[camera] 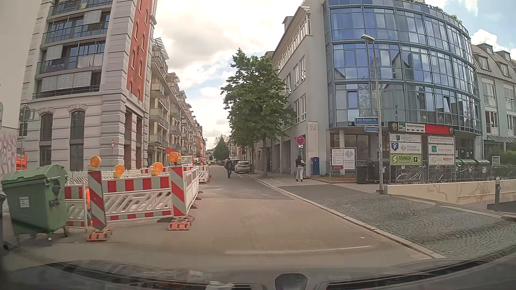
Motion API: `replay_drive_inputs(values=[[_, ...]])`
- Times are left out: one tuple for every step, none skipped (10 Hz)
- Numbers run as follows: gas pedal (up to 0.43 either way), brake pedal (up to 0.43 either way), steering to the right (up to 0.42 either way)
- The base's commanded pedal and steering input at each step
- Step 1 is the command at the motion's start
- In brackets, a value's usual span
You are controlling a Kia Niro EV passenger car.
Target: Follow the waypoints while adhering to traffic rules and regulations
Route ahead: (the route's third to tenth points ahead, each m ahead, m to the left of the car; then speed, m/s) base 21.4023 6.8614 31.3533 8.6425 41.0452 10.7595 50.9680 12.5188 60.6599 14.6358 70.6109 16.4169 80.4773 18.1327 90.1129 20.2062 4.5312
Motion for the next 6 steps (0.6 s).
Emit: replay_drive_inputs(values=[[0.067,0.000,0.112],[0.067,0.000,0.090],[0.059,0.000,0.062],[0.047,0.000,0.042],[0.028,0.000,0.015],[0.028,0.000,-0.004]])
